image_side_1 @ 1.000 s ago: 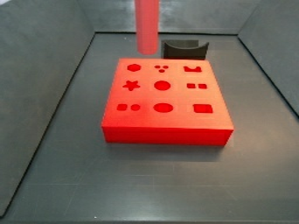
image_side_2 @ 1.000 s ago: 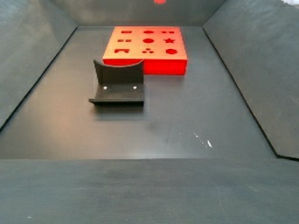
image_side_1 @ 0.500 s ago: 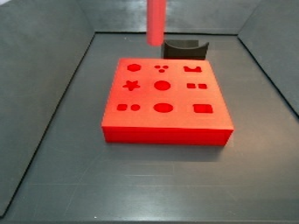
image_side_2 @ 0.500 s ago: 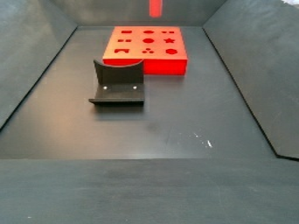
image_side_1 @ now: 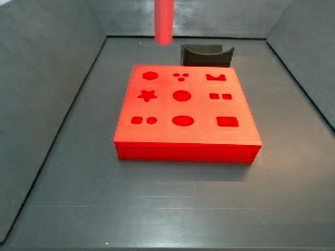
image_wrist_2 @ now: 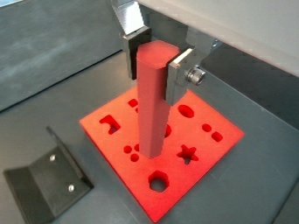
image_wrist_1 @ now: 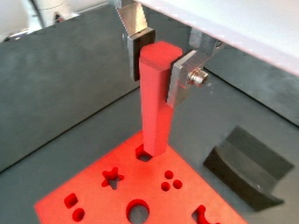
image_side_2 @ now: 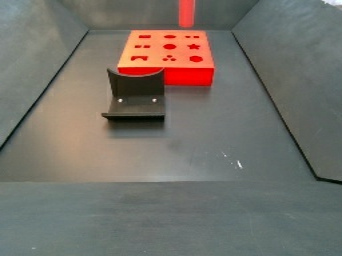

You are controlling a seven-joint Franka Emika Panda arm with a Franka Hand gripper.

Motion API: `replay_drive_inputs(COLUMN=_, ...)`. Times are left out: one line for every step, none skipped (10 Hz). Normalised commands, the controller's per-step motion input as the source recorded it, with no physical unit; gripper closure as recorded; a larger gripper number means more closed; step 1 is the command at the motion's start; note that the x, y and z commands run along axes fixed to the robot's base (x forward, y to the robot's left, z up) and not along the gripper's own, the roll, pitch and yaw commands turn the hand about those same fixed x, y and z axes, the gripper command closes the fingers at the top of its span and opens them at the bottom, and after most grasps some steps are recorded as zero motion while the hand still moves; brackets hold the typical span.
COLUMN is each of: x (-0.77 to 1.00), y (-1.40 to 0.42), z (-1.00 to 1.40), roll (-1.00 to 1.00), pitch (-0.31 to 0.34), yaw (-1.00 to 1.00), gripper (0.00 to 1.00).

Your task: Insert the hexagon object.

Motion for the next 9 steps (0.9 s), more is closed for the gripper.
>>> replay_drive_inputs(x=0.00, y=0.03, z=-0.18, roll=0.00, pitch=-0.007, yaw=0.71, gripper=1.00)
replay_drive_inputs(x=0.00, y=0.04, z=-0.21, roll=0.00, pitch=-0.003, yaw=0.61, gripper=1.00)
replay_drive_inputs(x=0.00, y=0.07, z=-0.26, roll=0.00, pitch=-0.021, yaw=0.59, gripper=1.00)
replay_drive_inputs(x=0.00, y=0.00, z=-0.20, roll=0.00, pitch=-0.016, yaw=0.43, gripper=1.00)
replay_drive_inputs(x=-0.16, y=0.00, z=-0.17, roll=-0.01, pitch=-0.026, yaw=0.36, gripper=1.00)
replay_drive_inputs(x=0.00, y=0.00, z=-0.32, roll=0.00, pitch=-0.054, yaw=0.09, gripper=1.00)
replay_drive_inputs(x=-0.03, y=0.00, z=-0.53, roll=0.00, pitch=-0.016, yaw=0.07, gripper=1.00)
replay_drive_inputs(x=0.00, y=0.00, z=-0.62, roll=0.01, pitch=-0.021, yaw=0.09, gripper=1.00)
replay_drive_inputs(x=0.00, y=0.00, z=-0.54, roll=0.02, pitch=-0.007, yaw=0.08, gripper=1.00)
